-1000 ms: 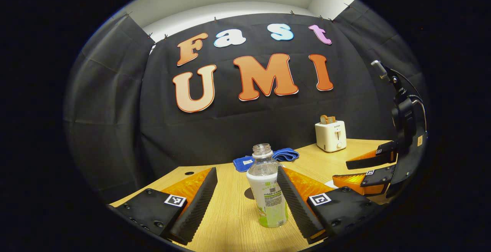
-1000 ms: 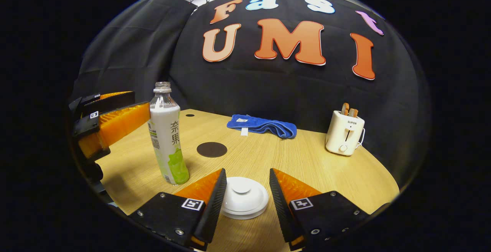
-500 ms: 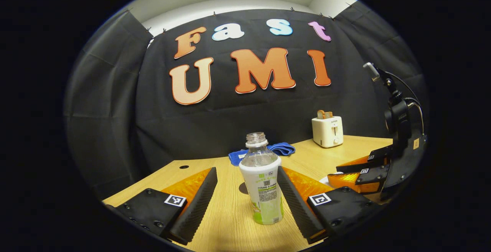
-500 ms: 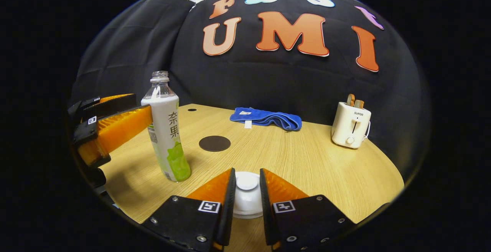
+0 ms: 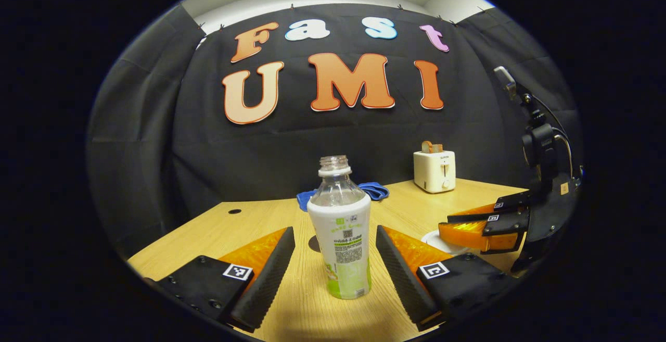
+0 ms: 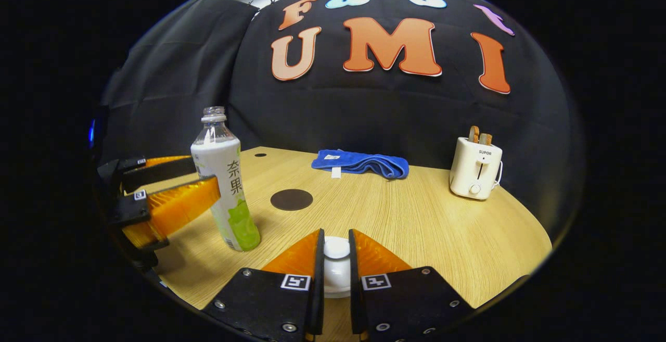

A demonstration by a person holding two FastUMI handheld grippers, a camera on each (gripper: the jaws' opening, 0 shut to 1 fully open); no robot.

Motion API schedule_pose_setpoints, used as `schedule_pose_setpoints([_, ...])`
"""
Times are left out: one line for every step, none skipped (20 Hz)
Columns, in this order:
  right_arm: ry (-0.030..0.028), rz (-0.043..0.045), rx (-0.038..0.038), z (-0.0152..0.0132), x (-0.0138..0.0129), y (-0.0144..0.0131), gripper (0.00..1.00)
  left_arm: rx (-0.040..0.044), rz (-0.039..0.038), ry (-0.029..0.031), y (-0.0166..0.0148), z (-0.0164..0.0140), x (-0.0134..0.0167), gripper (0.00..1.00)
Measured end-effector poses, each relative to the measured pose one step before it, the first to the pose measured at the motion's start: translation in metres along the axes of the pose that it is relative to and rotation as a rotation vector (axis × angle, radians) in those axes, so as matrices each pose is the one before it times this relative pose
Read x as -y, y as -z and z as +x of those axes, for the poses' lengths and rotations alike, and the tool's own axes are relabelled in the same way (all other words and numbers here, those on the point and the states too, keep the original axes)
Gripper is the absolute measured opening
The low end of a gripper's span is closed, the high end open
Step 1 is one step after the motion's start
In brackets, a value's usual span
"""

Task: Open the teacup lid with one hand, grasp the water bottle and pour water into the teacup with the other hand; after pouring, place the water bottle on the coaster and then close the teacup lid.

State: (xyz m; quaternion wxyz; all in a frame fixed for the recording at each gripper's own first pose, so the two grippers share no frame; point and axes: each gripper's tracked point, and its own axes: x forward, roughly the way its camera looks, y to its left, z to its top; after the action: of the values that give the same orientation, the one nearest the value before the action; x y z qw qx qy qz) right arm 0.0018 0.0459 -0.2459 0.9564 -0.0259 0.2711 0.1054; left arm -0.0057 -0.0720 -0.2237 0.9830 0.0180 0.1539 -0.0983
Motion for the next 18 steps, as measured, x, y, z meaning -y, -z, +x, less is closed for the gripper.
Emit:
schedule_pose_setpoints([-0.00022,0.0052,0.01039,-0.00259,0.002,-0.00346,0.21,-0.00996,-0.00332,-0.00008,0.0037,0.00138,-0.00059,1.0])
schedule_pose_setpoints([-0.00064,0.00454,0.00709,-0.0015,0.00102,-0.00257,0.21,-0.01501,-0.00635,0.00317,0.00602,0.00332,-0.00034,0.96])
schedule_pose_setpoints([-0.00028,0.00638,0.00822,-0.00209,0.00007,-0.00287,0.21,-0.01951,-0.00752,0.00721,0.00619,0.00225,0.0003,1.0])
schedule_pose_setpoints([-0.00044,0.00715,0.00762,-0.0017,0.00078,-0.00354,0.22,-0.01535,-0.00908,0.00084,0.00563,0.00158,0.00046,0.96])
schedule_pose_setpoints([0.00122,0.00647,0.00826,-0.00135,0.00187,-0.00323,0.22,-0.01088,-0.00613,-0.00049,0.00313,0.00345,-0.00157,1.0])
schedule_pose_setpoints([0.0017,0.00507,0.00773,-0.00152,0.00161,-0.00355,0.22,-0.00641,-0.00336,0.00735,0.00402,0.00069,0.00218,0.96])
schedule_pose_setpoints([0.00402,0.00453,0.00555,-0.00265,0.00195,-0.00217,0.21,-0.00804,-0.00447,0.00553,0.00156,0.00468,0.00133,0.97])
schedule_pose_setpoints([0.00334,0.00387,0.00531,-0.00214,0.00246,-0.00232,0.22,-0.00709,-0.00193,0.00192,0.00322,-0.00171,-0.0006,0.96])
schedule_pose_setpoints([0.00508,0.00422,0.00917,-0.00212,0.00215,-0.00377,0.21,0.0013,0.00063,0.00514,0.00041,0.00085,0.00123,0.95])
schedule_pose_setpoints([0.00269,0.00432,0.007,-0.00151,0.00196,-0.0033,0.22,0.00659,-0.00065,0.00979,-0.00105,0.00061,0.00281,0.95])
schedule_pose_setpoints([0.00106,0.00334,0.00705,-0.00159,0.00111,-0.00252,0.21,0.00648,-0.00372,-0.00264,-0.00064,0.00104,0.00046,0.85])
schedule_pose_setpoints([0.0023,0.00381,0.00493,-0.00054,0.00131,-0.00185,0.22,0.00237,0.00198,0.00105,0.00104,0.00122,0.00021,0.79])
schedule_pose_setpoints([0.00026,0.00204,0.00138,-0.00093,0.00075,0.0002,0.21,0.00395,0.00179,0.00678,-0.00156,0.0013,0.00125,0.72])
schedule_pose_setpoints([0.00285,0.00308,0.00253,0.0003,0.00128,-0.00041,0.22,0.00326,-0.0069,0.00452,0.00075,0.00043,0.00106,0.7])
schedule_pose_setpoints([-0.0002,0.00147,0.00083,-0.0008,0.00075,-0.0006,0.22,0.00034,-0.00349,0.00691,0.0006,0.00145,0.002,0.7])
schedule_pose_setpoints([0.00224,0.00224,0.0009,-0.00026,0.00061,0.0,0.22,0.00751,-0.00627,0.00158,-0.0019,-0.00127,-0.00051,0.69])
schedule_pose_setpoints([-0.00037,-0.00096,0.00064,-0.00008,0.00007,0.00058,0.21,-0.00129,-0.00068,0.0019,0.00029,0.00209,-0.00022,0.66])
schedule_pose_setpoints([0.00141,-0.00044,0.00199,-0.00046,0.00106,-0.00049,0.21,0.00383,0.00485,0.00048,0.00077,0.00033,0.00021,0.64])
